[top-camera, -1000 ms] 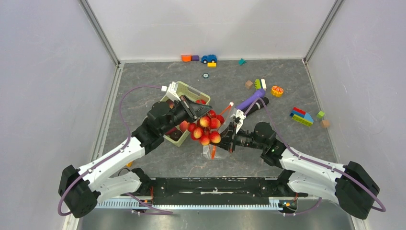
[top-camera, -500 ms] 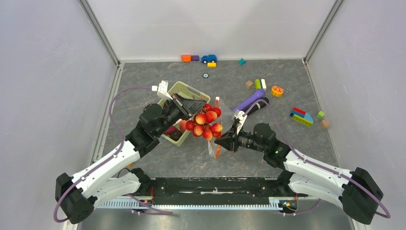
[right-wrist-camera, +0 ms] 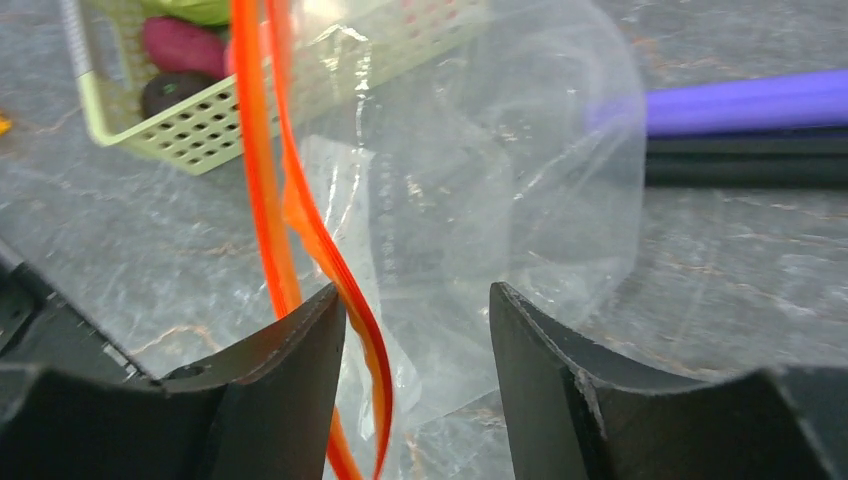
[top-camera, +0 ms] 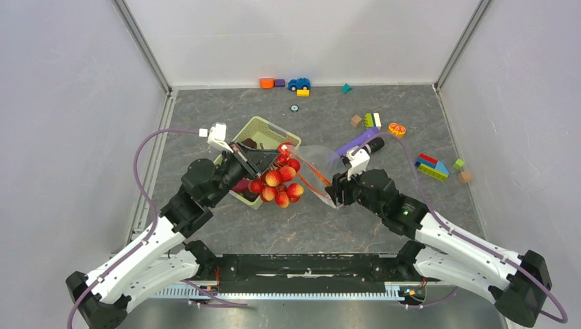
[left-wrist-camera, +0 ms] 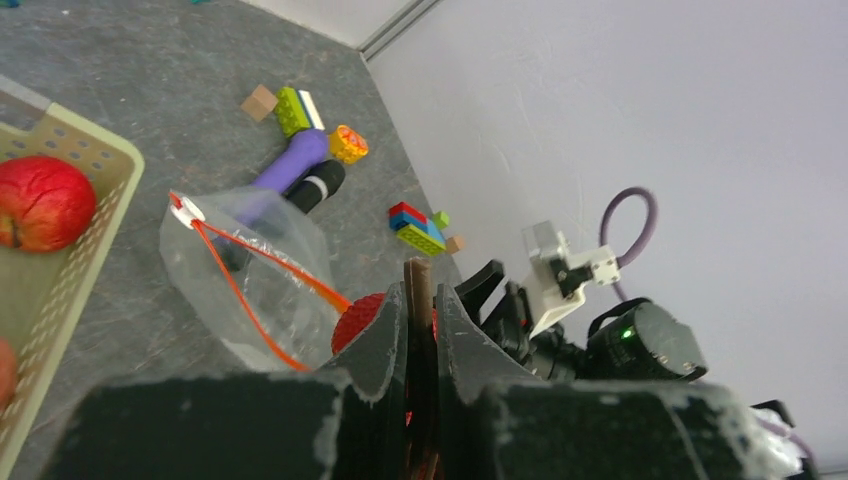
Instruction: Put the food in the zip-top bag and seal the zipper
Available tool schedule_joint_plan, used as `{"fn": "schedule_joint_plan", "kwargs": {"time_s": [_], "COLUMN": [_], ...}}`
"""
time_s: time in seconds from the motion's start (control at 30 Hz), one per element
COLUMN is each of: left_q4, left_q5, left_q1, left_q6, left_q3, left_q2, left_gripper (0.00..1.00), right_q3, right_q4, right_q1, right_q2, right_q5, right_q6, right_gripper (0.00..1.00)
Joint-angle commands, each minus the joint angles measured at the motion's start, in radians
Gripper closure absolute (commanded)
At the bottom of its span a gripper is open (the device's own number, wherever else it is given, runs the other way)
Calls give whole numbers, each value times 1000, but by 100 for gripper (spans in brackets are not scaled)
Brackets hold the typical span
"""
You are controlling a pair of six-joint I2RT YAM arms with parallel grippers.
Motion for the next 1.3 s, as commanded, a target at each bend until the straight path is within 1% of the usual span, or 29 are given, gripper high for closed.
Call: {"fn": "schedule_joint_plan", "kwargs": {"time_s": [0.0,0.07,0.13,0.17,0.27,0.4,0.47,0.57,0.67,0.8,0.87,0.97,1.03,1.1,1.17,1.27], "left_q4": [-39,-39,-39,-67,-90,-126,-149,-178,-195,-237,-253,-262,-266,-278,-291,-307], "left_q5": [-37,-40,-46,-53,-69,-94,-122,-165,-194,-229,-250,-272,-280,-285,-289,-297], "left_q1": [-4,-4,-4,-4,-4,-4,-4,-4,-4,-4,-4,-4,-4,-3,-4,-4], "left_q6": [83,84,88,88,97,113,120,127,128,134,136,139,142,145,146,144], "left_q3": [-25,-40,-52,-56,-66,-67,-70,-81,-93,-93,-96,-107,-110,-108,-106,-109], "left_q2": [-24,-35,-48,-55,-73,-102,-123,-158,-184,-198,-207,-229,-243,-249,-254,-262], "left_gripper": [98,98,98,98,98,98,98,98,98,98,98,98,98,98,98,98], "right_q3": [129,195,278,333,443,534,573,637,689,740,744,743,754,797,859,926], "right_q4": [-43,-53,-84,-110,-145,-141,-151,-187,-191,-190,-186,-160,-148,-158,-180,-184], "right_q1": [5,18,53,76,147,154,155,155,155,155,153,153,153,152,152,152], "right_q2": [102,201,308,358,459,567,619,689,731,743,726,716,741,797,851,902], "right_q5": [167,188,259,324,503,592,622,693,702,638,610,575,580,616,627,603], "right_q6": [-73,-121,-168,-193,-268,-354,-360,-301,-253,-209,-178,-153,-154,-154,-155,-148], "right_gripper": [38,37,37,37,36,32,31,31,31,30,25,14,6,4,4,4]}}
